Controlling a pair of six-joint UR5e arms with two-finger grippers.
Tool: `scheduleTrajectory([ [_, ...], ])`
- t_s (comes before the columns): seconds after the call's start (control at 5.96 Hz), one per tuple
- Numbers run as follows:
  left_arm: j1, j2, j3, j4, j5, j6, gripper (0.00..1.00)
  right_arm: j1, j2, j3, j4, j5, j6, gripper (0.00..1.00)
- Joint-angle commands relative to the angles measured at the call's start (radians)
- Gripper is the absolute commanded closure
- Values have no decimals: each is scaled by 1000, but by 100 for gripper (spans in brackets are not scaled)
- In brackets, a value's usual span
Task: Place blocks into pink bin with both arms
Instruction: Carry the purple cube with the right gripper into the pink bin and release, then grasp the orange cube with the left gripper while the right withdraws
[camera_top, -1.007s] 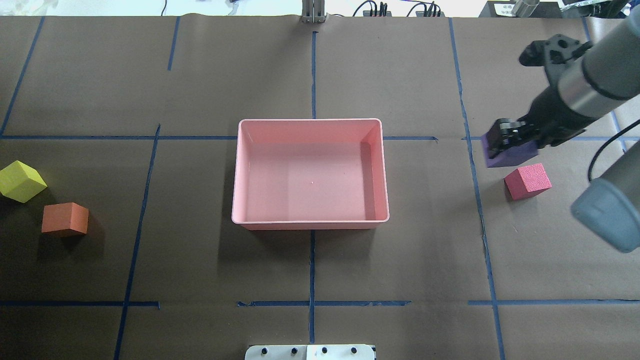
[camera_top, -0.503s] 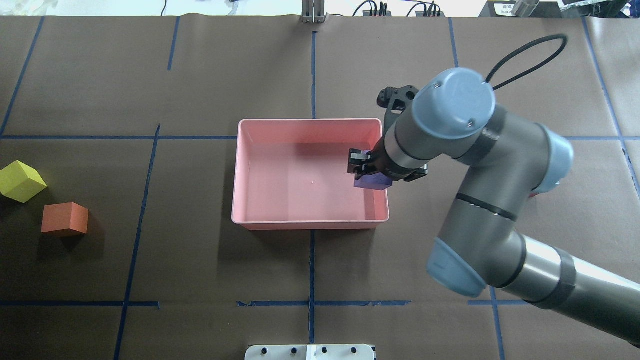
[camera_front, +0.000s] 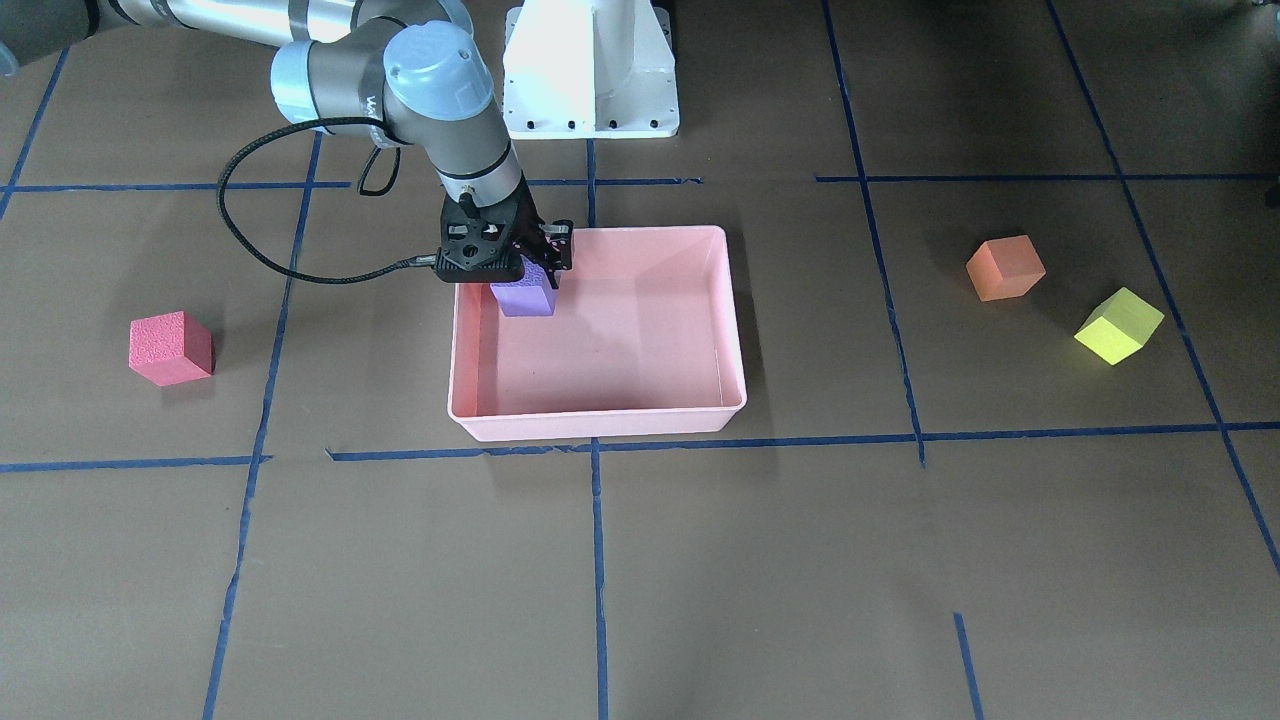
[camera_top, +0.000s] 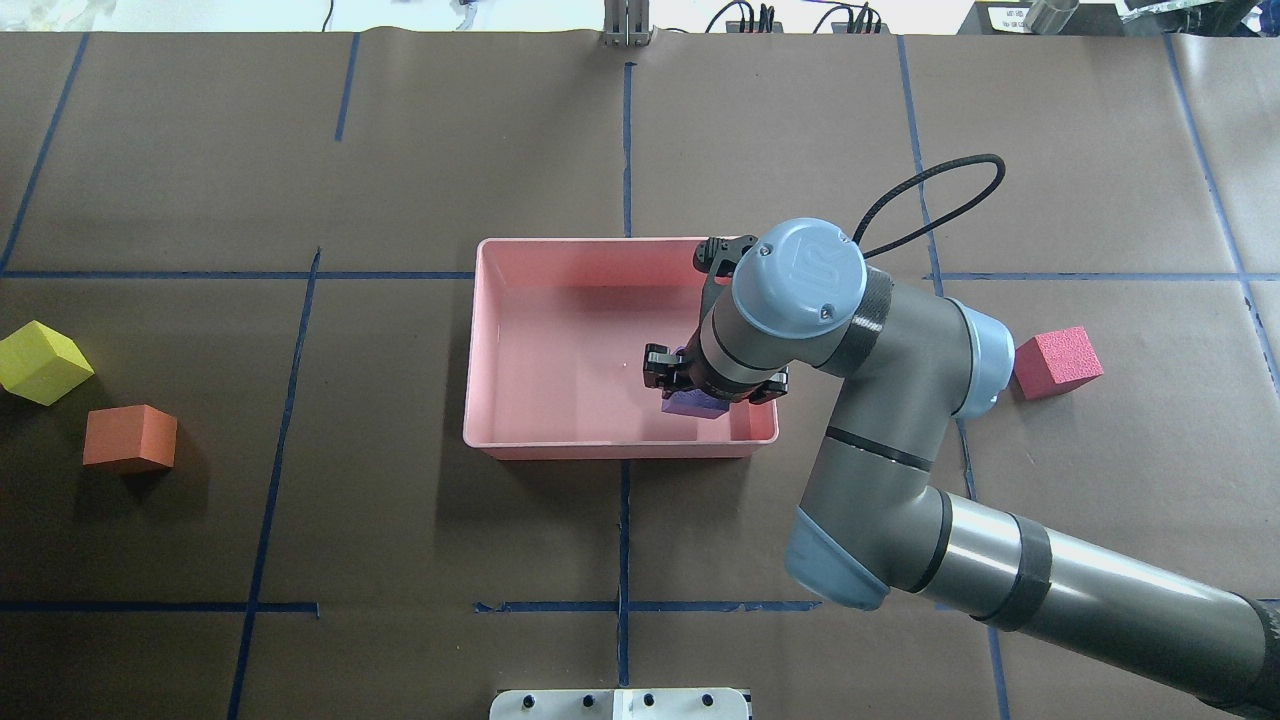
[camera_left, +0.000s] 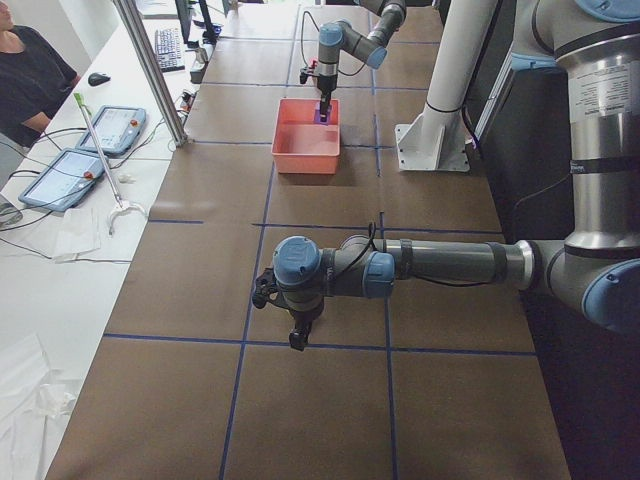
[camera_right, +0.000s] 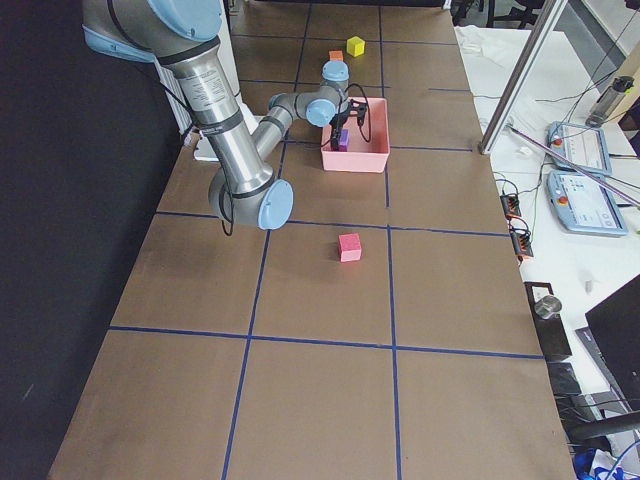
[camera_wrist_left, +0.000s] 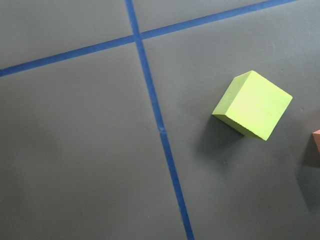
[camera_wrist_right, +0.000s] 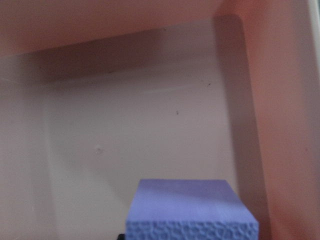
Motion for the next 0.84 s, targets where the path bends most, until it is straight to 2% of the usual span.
scheduleTrajectory([
  [0.0, 117, -23, 23, -179, -4, -316, 0, 1, -12, 51, -3, -4, 2, 0],
  [0.34, 327, -23, 13, -500, 4, -786, 0, 56, -70, 325, -248, 10, -9, 0],
  [0.5, 406, -26, 13, -568, 16, -960, 0, 91, -142, 398, -252, 30, -15, 0],
  [0.67, 492, -47, 9, -604, 112, -1110, 0, 132, -213, 441, -250, 88, -65, 0],
])
